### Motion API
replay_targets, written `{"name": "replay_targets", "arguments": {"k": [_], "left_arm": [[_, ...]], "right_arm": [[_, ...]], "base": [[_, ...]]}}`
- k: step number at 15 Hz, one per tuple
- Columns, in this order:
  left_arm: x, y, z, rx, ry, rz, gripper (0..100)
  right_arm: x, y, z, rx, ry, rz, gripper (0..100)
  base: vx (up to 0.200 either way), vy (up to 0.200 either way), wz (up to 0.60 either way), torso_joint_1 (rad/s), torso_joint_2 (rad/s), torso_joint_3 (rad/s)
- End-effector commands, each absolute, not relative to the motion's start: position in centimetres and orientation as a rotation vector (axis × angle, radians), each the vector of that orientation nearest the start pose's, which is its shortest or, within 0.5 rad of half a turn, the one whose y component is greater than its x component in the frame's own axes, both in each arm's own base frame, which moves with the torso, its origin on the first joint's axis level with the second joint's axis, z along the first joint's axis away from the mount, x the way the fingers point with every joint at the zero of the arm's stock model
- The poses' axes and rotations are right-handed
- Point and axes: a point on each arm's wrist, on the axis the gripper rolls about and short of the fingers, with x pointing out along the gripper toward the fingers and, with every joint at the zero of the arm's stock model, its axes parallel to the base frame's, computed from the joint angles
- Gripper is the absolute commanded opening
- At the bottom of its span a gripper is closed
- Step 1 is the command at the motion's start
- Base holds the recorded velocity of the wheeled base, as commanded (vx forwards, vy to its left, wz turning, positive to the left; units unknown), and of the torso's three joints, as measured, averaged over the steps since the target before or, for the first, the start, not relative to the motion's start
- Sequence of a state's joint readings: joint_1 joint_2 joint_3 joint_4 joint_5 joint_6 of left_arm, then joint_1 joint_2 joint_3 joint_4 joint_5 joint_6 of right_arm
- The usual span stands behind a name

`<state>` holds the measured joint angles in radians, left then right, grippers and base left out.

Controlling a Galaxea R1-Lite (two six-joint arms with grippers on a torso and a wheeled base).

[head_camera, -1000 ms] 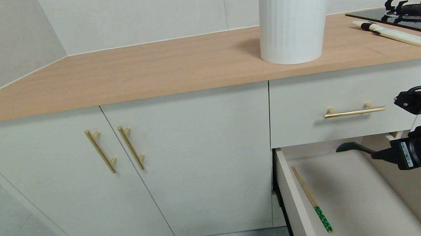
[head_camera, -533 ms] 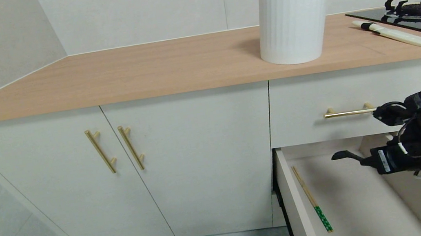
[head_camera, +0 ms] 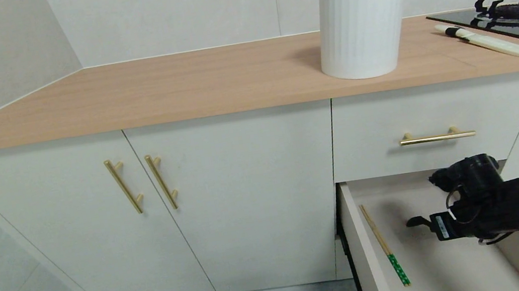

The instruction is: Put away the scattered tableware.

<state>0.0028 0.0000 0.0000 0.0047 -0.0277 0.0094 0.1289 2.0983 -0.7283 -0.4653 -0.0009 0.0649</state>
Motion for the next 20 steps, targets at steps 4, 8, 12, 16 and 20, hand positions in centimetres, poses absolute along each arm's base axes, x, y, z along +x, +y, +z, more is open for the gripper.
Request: {"name": "replay_targets", "arguments": {"k": [4,8,12,16,20], "left_arm": [[-2.3,-0.1,7.5,0.009,0.004,-0.025,100],[-2.3,-0.1,7.5,0.009,0.004,-0.025,100],[-2.3,-0.1,7.5,0.009,0.004,-0.025,100],[-2.3,-0.1,7.5,0.009,0.004,-0.025,100],[-2.3,-0.1,7.5,0.009,0.004,-0.025,100]], "right_arm": [[32.5,4.3,-1.9,-0.021,0.986,0.06,0],[32.6,4.4,-2.2,-0.025,0.985,0.055,0],[32.7,4.4,-2.2,-0.023,0.982,0.055,0],[32.8,4.4,-2.6,-0.029,0.97,0.043,0],[32.9,4.3,-2.9,-0.03,0.964,0.036,100]], "base": [[0.0,0.0,0.0,0.0,0.0,0.0],[0.0,0.0,0.0,0.0,0.0,0.0],[0.0,0.0,0.0,0.0,0.0,0.0],[0.0,0.0,0.0,0.0,0.0,0.0],[0.0,0.0,0.0,0.0,0.0,0.0]]}}
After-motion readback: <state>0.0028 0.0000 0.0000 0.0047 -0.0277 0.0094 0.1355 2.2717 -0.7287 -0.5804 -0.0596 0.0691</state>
